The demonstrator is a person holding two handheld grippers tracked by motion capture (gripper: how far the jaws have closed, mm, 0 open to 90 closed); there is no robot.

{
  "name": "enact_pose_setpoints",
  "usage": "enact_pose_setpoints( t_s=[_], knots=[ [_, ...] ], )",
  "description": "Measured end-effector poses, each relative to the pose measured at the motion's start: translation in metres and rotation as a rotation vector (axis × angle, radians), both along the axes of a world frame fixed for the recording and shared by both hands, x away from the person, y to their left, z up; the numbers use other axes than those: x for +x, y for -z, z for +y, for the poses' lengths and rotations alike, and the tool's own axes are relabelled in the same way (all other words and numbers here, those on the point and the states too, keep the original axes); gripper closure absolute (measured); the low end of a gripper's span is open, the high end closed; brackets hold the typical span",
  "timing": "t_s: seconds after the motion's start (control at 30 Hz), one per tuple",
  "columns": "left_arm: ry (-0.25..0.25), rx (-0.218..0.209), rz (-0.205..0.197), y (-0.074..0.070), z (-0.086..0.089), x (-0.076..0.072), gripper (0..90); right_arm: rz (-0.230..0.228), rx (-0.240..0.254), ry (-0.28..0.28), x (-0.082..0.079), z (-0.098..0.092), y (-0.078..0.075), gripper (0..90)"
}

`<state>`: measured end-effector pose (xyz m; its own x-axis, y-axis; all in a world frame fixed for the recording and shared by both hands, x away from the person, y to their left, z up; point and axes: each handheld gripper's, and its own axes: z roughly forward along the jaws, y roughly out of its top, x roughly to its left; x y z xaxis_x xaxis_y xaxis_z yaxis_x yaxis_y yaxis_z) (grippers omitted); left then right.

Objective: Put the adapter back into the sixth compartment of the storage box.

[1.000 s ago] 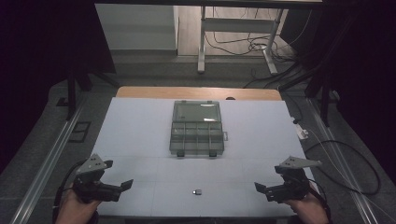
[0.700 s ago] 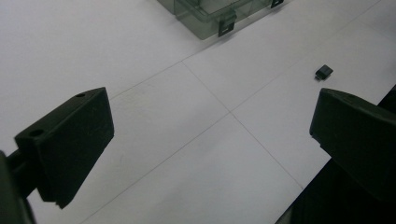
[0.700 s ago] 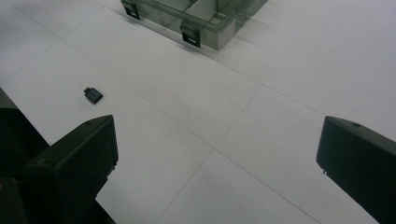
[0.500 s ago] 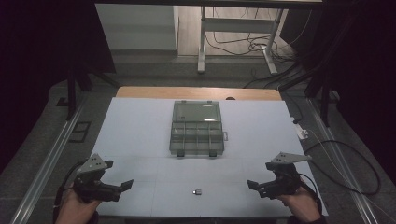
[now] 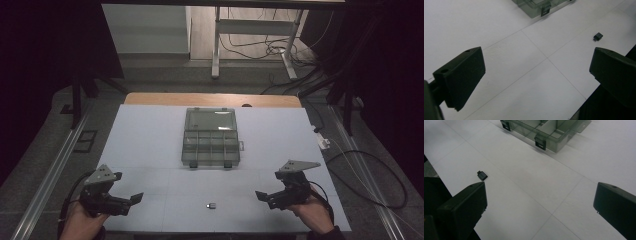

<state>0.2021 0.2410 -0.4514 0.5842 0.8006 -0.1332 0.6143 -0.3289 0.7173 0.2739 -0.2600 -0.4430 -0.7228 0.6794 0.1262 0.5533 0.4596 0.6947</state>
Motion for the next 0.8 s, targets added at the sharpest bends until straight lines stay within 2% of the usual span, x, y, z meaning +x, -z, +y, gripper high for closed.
enact_pose_setpoints(
  t_s=[0.2,0.37,0.6,0.8],
  knots=[
    [-0.003,0.002,0.001,0.000,0.000,0.000,0.8,0.010,-0.007,-0.028,0.003,0.013,0.002,0.0],
    [-0.001,0.022,0.002,-0.001,-0.002,0.000,0.7,0.016,-0.014,-0.056,0.006,0.024,0.004,0.0],
    [0.005,0.023,0.028,-0.001,-0.001,-0.001,0.5,0.023,-0.028,-0.092,0.010,0.041,0.007,0.0],
    [0.002,0.020,0.026,-0.001,0.000,-0.002,0.0,0.026,-0.044,-0.116,0.012,0.055,0.009,0.0]
  ],
)
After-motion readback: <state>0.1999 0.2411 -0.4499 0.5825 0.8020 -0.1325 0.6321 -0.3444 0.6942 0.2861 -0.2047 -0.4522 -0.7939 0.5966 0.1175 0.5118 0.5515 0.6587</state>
